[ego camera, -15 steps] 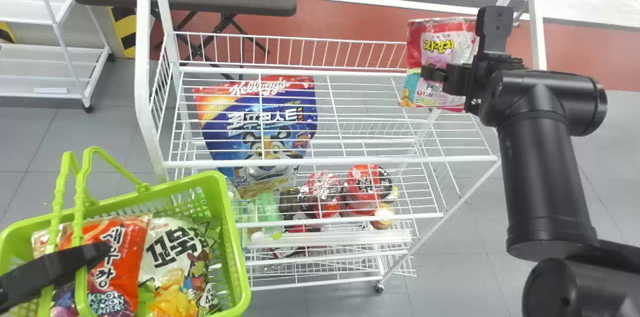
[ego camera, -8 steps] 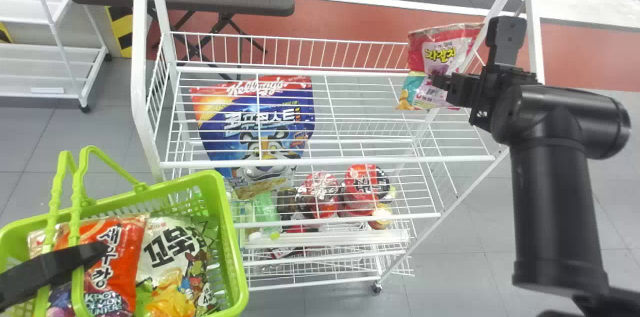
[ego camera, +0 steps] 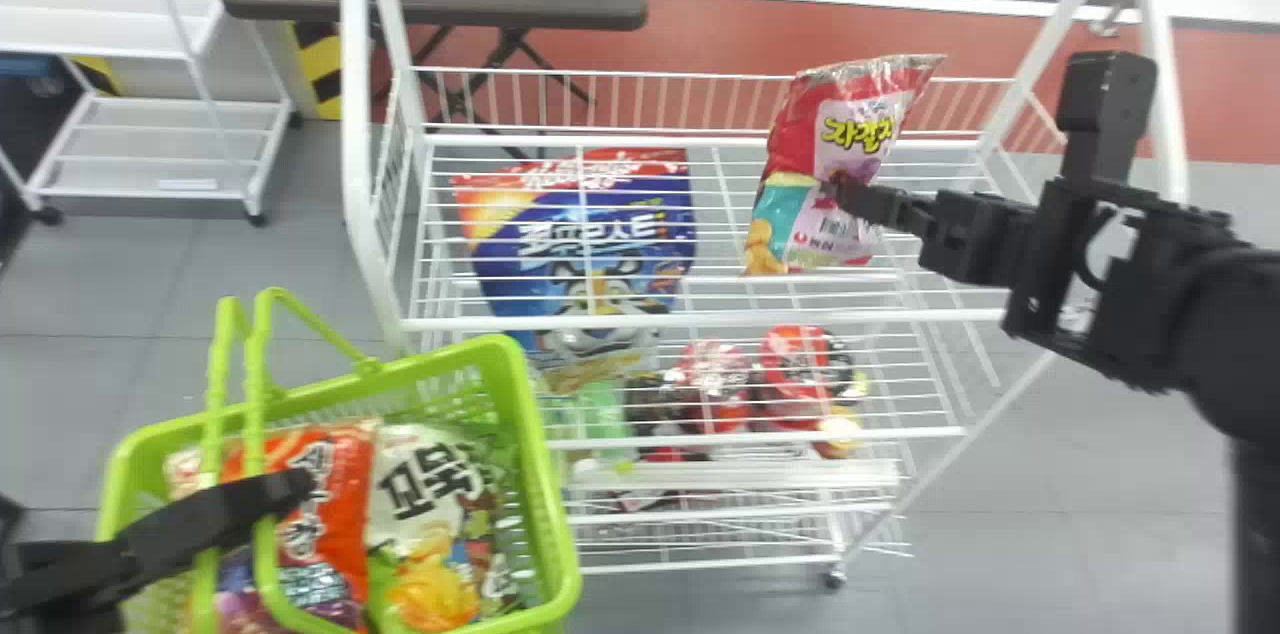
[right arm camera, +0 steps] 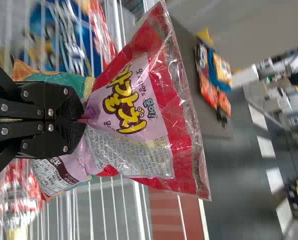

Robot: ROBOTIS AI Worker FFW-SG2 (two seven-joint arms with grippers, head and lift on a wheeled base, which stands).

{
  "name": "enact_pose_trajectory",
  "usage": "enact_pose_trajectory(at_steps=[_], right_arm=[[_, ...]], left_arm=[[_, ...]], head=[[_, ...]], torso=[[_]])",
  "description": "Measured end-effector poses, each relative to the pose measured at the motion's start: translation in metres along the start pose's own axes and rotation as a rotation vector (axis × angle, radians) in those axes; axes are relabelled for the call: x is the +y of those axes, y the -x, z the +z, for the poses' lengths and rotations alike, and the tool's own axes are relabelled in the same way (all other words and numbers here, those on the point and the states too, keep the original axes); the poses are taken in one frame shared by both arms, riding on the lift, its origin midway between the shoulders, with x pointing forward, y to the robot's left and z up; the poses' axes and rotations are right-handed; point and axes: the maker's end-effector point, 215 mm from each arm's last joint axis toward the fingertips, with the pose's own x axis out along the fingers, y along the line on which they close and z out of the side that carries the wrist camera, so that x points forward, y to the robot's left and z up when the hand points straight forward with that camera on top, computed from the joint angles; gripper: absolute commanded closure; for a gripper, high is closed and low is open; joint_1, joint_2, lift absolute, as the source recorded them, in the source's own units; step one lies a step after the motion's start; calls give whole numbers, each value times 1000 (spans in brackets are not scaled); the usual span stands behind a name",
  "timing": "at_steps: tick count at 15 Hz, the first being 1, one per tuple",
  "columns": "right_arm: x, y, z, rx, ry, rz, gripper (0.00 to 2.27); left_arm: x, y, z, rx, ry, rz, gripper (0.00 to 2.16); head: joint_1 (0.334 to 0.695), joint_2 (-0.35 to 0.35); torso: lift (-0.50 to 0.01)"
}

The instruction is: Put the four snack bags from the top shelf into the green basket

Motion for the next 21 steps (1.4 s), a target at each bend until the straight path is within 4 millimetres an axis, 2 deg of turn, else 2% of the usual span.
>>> enact_pose_trajectory(at_steps=[4, 5, 6, 7, 9, 10, 14, 15, 16, 17, 18, 19, 21], right_arm=[[120, 8, -65, 170, -34, 313, 2256], [152, 10, -77, 200, -36, 393, 2256], [179, 11, -82, 205, -38, 464, 2256], [199, 12, -83, 198, -43, 514, 2256], [231, 10, -91, 202, -73, 602, 2256], [242, 8, -101, 226, -94, 636, 2256], [268, -6, -155, 375, -178, 711, 2256], [269, -8, -167, 418, -184, 711, 2037], [267, -7, -178, 460, -181, 703, 1366], [263, -4, -189, 510, -170, 690, 225], [260, -1, -197, 553, -157, 677, -1], [256, 3, -203, 596, -144, 667, -1], [253, 6, -201, 616, -145, 672, 63]], left_arm=[[0, -2, -1, -2, 2, -4, 2148], [0, -2, -2, -1, 3, -6, 2148], [0, -3, -2, 0, 3, -7, 2148], [0, -3, -2, 1, 3, -7, 2148], [-1, -3, -3, 1, 2, -7, 2148], [-1, -4, -3, 1, 2, -7, 2148], [-1, -5, -2, 3, 0, -11, 2148], [-1, -6, -1, 3, -1, -11, 2148], [-1, -5, -1, 4, -2, -11, 2148], [-1, -5, -1, 3, -2, -10, 2148], [-1, -5, -1, 3, -1, -9, 2148], [-1, -5, -1, 3, -1, -9, 2148], [-1, -5, -1, 4, 0, -10, 2148]], head=[[695, 174], [695, 261], [695, 298], [695, 324], [695, 350], [695, 350], [695, 350], [695, 350], [695, 350], [695, 350], [695, 350], [695, 350], [695, 350]], torso=[[0], [0], [0], [0], [0], [0], [0], [0], [0], [0], [0], [0], [0]])
